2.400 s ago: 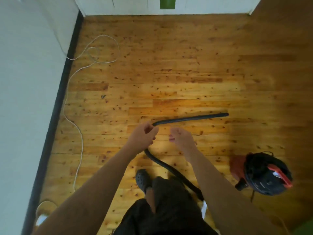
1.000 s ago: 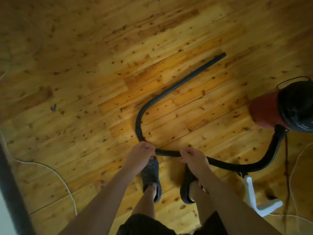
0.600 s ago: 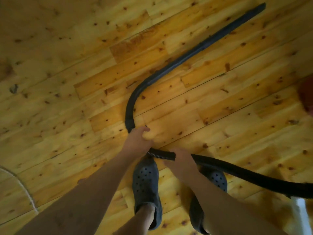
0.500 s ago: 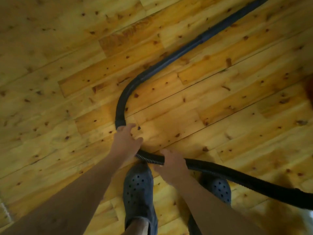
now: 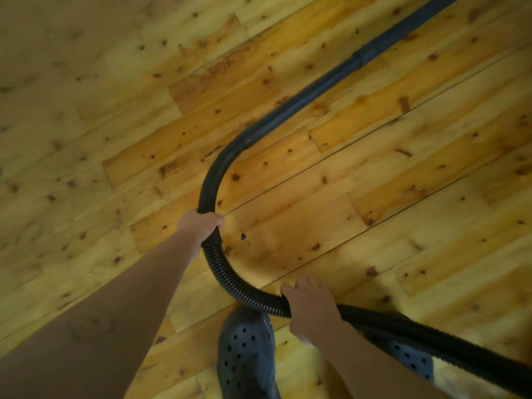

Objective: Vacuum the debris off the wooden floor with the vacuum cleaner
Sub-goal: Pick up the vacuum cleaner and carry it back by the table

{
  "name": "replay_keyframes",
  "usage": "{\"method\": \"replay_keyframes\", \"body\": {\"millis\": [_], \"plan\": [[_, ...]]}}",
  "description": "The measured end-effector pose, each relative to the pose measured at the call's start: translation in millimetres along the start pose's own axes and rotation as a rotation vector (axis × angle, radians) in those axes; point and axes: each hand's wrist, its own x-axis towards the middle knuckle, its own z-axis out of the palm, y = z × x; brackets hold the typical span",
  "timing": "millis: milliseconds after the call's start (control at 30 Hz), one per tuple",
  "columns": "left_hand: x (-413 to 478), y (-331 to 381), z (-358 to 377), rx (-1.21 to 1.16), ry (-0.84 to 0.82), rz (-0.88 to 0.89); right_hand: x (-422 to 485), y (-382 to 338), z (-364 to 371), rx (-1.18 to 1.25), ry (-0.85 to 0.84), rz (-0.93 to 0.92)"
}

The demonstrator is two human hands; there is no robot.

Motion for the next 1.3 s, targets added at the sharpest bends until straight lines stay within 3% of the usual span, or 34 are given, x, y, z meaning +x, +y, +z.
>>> {"method": "replay_keyframes", "body": {"millis": [267,533,633,833,967,1167,1300], "plan": [[-107.4,52.6,-65.6,-0.336,-0.166,0.149,-96.8,-32.9,-60.5,0.232,0.055,-0.051],[-277.8,119.2,-155.5,-0.495,-0.608,0.195,-219.1,-65.1,-169.9,0.422,-0.083,-0.140],[-344.9,136.3,-169.5,-0.439,-0.623,0.256,-273.0,-83.2,-208.9,0.701,-0.067,-0.093],[-484.5,173.8,-190.7,-0.393,-0.619,0.361,-394.4,-116.3,-336.0,1.418,0.335,0.010],[-554.0,199.6,-201.2,-0.418,-0.545,0.388,-460.7,-131.5,-404.2,1.698,0.485,-0.023],[-642.8,231.6,-230.2,-0.273,-0.469,0.607,-547.0,-144.7,-468.0,1.663,0.461,-0.038],[-690.5,258.9,-245.9,-0.120,-0.463,0.732,-600.7,-140.2,-494.9,1.488,0.511,-0.209]]}}
